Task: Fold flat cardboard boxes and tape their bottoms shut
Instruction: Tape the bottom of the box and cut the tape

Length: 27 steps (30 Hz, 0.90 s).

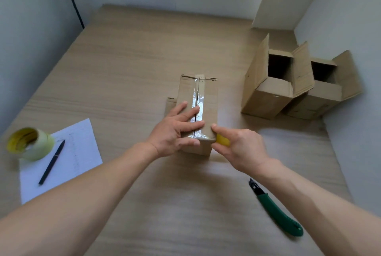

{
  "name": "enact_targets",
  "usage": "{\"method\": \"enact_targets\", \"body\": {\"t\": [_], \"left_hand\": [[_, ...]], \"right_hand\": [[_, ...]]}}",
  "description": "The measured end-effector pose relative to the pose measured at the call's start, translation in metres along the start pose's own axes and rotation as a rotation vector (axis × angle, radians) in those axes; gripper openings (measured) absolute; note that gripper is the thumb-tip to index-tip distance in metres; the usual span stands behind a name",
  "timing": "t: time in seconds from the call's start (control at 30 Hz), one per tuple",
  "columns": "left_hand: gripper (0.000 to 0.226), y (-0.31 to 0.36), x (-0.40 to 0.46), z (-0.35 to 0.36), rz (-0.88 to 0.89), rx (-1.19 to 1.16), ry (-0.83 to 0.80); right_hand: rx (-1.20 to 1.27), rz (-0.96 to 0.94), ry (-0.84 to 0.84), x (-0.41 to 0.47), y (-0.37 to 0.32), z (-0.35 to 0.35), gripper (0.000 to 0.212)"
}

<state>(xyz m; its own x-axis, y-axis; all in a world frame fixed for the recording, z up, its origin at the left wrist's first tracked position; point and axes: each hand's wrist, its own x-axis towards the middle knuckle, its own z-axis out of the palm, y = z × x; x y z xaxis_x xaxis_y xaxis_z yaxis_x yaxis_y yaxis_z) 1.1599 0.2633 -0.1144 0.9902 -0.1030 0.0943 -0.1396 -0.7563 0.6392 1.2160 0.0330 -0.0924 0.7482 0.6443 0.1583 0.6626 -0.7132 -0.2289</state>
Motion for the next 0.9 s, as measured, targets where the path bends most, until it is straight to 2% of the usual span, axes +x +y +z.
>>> {"method": "enact_targets", "body": {"t": [0.17, 0.27, 0.47, 0.53, 0.6, 0.67, 0.77, 0.83, 0.9], "left_hand": [[0.053, 0.0, -0.011, -0.008, 0.149, 0.096, -0.045], [0.044, 0.001, -0.02, -0.007, 0.174, 0.059, 0.0], [0.022, 0.021, -0.012, 0.013, -0.138, -0.055, 0.259], [0.018, 0.03, -0.011, 0.01, -0.181, -0.056, 0.286], [0.021, 0.039, -0.019, 0.006, -0.169, 0.024, 0.305], [0.029, 0.045, -0.037, 0.006, -0.137, 0.187, 0.289], [0.042, 0.05, -0.055, 0.009, -0.062, 0.573, 0.239], [0.033, 0.053, -0.05, 0.008, 0.087, 0.601, 0.267], [0.02, 0.054, -0.044, 0.01, 0.327, 0.451, 0.233]], "right_hand": [[-0.019, 0.056, -0.079, -0.015, -0.024, -0.006, 0.049], [0.019, 0.103, -0.105, -0.034, -0.043, -0.006, 0.05], [0.298, 0.37, -0.208, -0.025, -0.045, -0.012, 0.055], [0.469, 0.404, -0.275, -0.024, -0.037, -0.018, 0.059], [0.537, 0.4, -0.337, -0.03, -0.032, -0.021, 0.064], [0.579, 0.376, -0.404, -0.042, -0.033, -0.015, 0.069], [0.627, 0.323, -0.44, -0.054, -0.04, -0.004, 0.077], [0.626, 0.297, -0.412, -0.053, -0.039, -0.001, 0.078], [0.624, 0.263, -0.412, -0.053, -0.035, -0.003, 0.077]]}}
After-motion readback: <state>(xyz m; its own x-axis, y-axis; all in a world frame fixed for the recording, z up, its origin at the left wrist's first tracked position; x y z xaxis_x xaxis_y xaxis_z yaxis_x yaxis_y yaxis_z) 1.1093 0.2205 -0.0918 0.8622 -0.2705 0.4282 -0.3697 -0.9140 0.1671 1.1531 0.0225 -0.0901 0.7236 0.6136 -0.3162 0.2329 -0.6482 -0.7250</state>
